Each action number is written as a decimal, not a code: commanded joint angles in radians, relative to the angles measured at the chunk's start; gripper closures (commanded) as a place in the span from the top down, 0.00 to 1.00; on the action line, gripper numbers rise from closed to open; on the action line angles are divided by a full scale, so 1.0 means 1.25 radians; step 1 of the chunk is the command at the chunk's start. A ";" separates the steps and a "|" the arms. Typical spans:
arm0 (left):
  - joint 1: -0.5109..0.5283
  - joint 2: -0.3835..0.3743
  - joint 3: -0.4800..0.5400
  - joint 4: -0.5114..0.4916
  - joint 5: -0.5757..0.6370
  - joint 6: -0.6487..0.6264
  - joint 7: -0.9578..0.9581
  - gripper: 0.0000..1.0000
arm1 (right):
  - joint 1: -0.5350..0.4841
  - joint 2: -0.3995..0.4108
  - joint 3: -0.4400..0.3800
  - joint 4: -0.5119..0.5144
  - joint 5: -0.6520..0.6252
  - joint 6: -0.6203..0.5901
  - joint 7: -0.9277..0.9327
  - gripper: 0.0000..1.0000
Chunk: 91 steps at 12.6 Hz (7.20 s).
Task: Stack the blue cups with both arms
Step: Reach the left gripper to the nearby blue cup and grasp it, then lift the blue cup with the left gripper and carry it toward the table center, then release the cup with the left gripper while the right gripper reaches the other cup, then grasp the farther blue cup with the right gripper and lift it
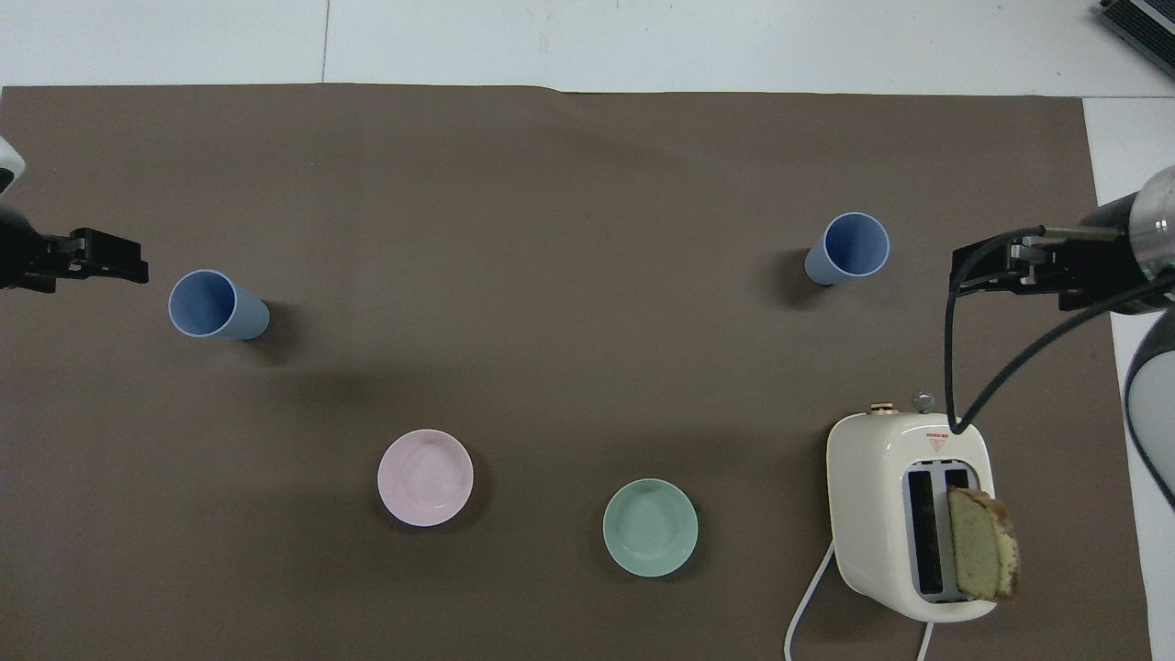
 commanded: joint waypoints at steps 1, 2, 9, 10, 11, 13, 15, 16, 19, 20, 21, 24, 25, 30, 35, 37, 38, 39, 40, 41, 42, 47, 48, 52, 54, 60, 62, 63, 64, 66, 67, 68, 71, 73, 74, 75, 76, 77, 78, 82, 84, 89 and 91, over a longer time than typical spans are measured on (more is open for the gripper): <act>0.013 0.028 -0.004 -0.064 -0.012 0.077 -0.034 1.00 | -0.009 -0.012 0.002 -0.013 -0.001 0.001 -0.019 1.00; 0.014 0.028 -0.004 -0.110 -0.015 0.127 -0.041 1.00 | -0.009 -0.012 0.002 -0.013 -0.001 0.001 -0.019 1.00; 0.022 0.030 -0.003 -0.243 -0.031 0.248 -0.041 1.00 | -0.010 -0.012 0.001 -0.013 -0.001 0.001 -0.021 1.00; 0.029 0.035 -0.004 -0.243 -0.031 0.256 -0.041 1.00 | -0.010 -0.012 0.001 -0.013 -0.001 0.001 -0.021 1.00; 0.032 0.039 -0.004 -0.242 -0.031 0.260 -0.040 1.00 | -0.010 -0.012 0.001 -0.013 -0.001 0.001 -0.021 1.00; 0.044 0.049 -0.004 -0.242 -0.031 0.276 -0.029 1.00 | -0.011 -0.012 0.000 -0.013 -0.001 0.001 -0.023 1.00; 0.043 0.058 -0.004 -0.242 -0.031 0.277 -0.038 1.00 | -0.012 -0.012 0.000 -0.013 -0.001 0.001 -0.023 1.00; 0.040 0.058 -0.004 -0.242 -0.031 0.277 -0.039 1.00 | -0.012 -0.012 0.000 -0.013 -0.001 0.001 -0.023 1.00; 0.035 0.058 -0.004 -0.243 -0.033 0.279 -0.039 0.68 | -0.012 -0.012 0.000 -0.013 -0.001 0.001 -0.023 1.00; 0.034 0.060 -0.005 -0.243 -0.033 0.279 -0.039 0.43 | -0.012 -0.012 0.000 -0.013 -0.001 0.001 -0.023 1.00; 0.033 0.060 -0.005 -0.243 -0.033 0.279 -0.040 0.18 | -0.012 -0.012 0.000 -0.013 -0.001 0.001 -0.023 1.00; 0.033 0.061 -0.007 -0.237 -0.050 0.272 -0.038 0.00 | -0.012 -0.012 0.000 -0.013 -0.001 0.001 -0.023 1.00; 0.033 0.064 -0.006 -0.224 -0.063 0.263 -0.037 0.00 | -0.012 -0.012 0.000 -0.013 -0.001 0.001 -0.024 1.00; -0.001 0.076 -0.009 -0.049 -0.067 0.105 -0.049 0.00 | -0.012 -0.012 0.000 -0.013 -0.001 0.002 -0.024 1.00; -0.156 0.079 -0.007 0.081 -0.069 -0.006 -0.279 0.00 | -0.012 -0.012 0.000 -0.013 -0.001 0.002 -0.024 1.00; -0.236 0.083 -0.009 0.081 -0.068 0.022 -0.374 0.00 | -0.012 -0.012 0.000 -0.013 -0.001 0.002 -0.024 1.00; -0.277 0.095 -0.009 0.081 -0.065 0.046 -0.429 0.00 | -0.012 -0.012 0.000 -0.013 -0.001 0.002 -0.024 1.00; -0.327 0.111 -0.007 0.073 -0.065 0.082 -0.475 0.00 | -0.012 -0.012 0.000 -0.013 -0.001 0.002 -0.024 1.00; -0.357 0.125 -0.009 0.062 -0.065 0.113 -0.509 0.00 | -0.012 -0.012 0.000 -0.013 -0.001 0.002 -0.024 1.00; -0.385 0.149 -0.009 0.056 -0.066 0.147 -0.548 0.00 | -0.012 -0.012 0.000 -0.013 -0.001 0.002 -0.024 1.00; -0.420 0.158 -0.009 0.033 -0.066 0.182 -0.580 0.00 | -0.012 -0.012 0.000 -0.013 -0.001 0.002 -0.024 1.00; -0.478 0.148 -0.009 -0.089 -0.065 0.283 -0.585 0.00 | -0.012 -0.012 0.000 -0.013 -0.001 0.002 -0.024 1.00; -0.478 0.146 -0.009 -0.094 -0.065 0.287 -0.581 0.00 | -0.012 -0.012 0.000 -0.013 -0.001 0.002 -0.024 1.00; -0.479 0.141 -0.010 -0.110 -0.065 0.301 -0.583 0.00 | -0.012 -0.011 0.000 -0.013 -0.001 0.021 -0.021 1.00; -0.479 0.143 -0.009 -0.111 -0.065 0.303 -0.581 0.00 | -0.014 -0.005 0.000 -0.009 -0.005 0.039 -0.024 1.00; -0.475 0.154 -0.007 -0.101 -0.065 0.314 -0.583 1.00 | -0.031 0.116 0.000 -0.005 -0.019 0.161 -0.073 1.00; -0.465 0.133 0.002 -0.085 -0.056 0.293 -0.583 1.00 | -0.050 0.175 -0.001 -0.005 -0.018 0.230 -0.096 1.00; -0.453 0.115 0.002 -0.078 -0.041 0.271 -0.581 1.00 | -0.054 0.203 -0.001 -0.005 -0.019 0.262 -0.103 1.00; -0.436 0.097 0.004 -0.075 -0.033 0.259 -0.580 1.00 | -0.054 0.223 -0.001 -0.005 -0.020 0.296 -0.107 1.00; -0.396 0.053 0.002 -0.075 -0.033 0.226 -0.525 1.00 | -0.050 0.254 -0.001 -0.009 -0.019 0.333 -0.106 1.00; -0.361 0.026 0.002 -0.075 -0.033 0.199 -0.489 1.00 | -0.050 0.273 -0.001 -0.012 -0.019 0.355 -0.104 1.00; -0.337 -0.001 0.002 -0.076 -0.034 0.164 -0.440 1.00 | -0.048 0.292 -0.001 -0.015 -0.018 0.380 -0.104 1.00; -0.259 -0.042 0.002 -0.076 -0.034 0.087 -0.318 1.00 | -0.043 0.332 -0.001 -0.051 -0.016 0.434 -0.097 0.92; -0.216 -0.058 0.002 -0.078 -0.034 0.049 -0.241 1.00 | -0.043 0.337 -0.001 -0.090 -0.013 0.456 -0.097 0.82; -0.194 -0.067 0.002 -0.078 -0.034 0.033 -0.199 1.00 | -0.043 0.336 0.000 -0.094 -0.013 0.459 -0.100 0.76; -0.174 -0.073 0.004 -0.078 -0.034 0.012 -0.148 1.00 | -0.043 0.337 0.000 -0.091 -0.013 0.459 -0.102 0.71; -0.151 -0.084 0.002 -0.078 -0.034 -0.017 -0.087 1.00 | -0.042 0.337 0.000 -0.090 -0.013 0.459 -0.102 0.63; -0.127 -0.095 0.004 -0.074 -0.034 -0.046 -0.030 1.00 | -0.042 0.335 -0.001 -0.089 -0.013 0.456 -0.105 0.54; -0.117 -0.105 0.004 -0.073 -0.033 -0.059 0.005 1.00 | -0.041 0.331 0.000 -0.089 -0.013 0.452 -0.106 0.40; -0.098 -0.143 0.010 -0.012 0.016 -0.174 0.085 1.00 | -0.039 0.295 0.005 -0.089 -0.013 0.427 -0.106 0.00; -0.091 -0.139 0.010 0.067 0.019 -0.244 0.085 1.00 | -0.034 0.262 0.012 -0.088 -0.013 0.401 -0.101 0.00; -0.092 -0.143 0.011 0.126 0.036 -0.293 0.086 1.00 | 0.061 0.199 0.056 -0.017 -0.002 0.318 0.015 0.00; -0.091 -0.149 0.011 0.121 0.035 -0.295 0.075 1.00 | 0.106 0.198 0.080 0.012 -0.004 0.306 0.108 0.00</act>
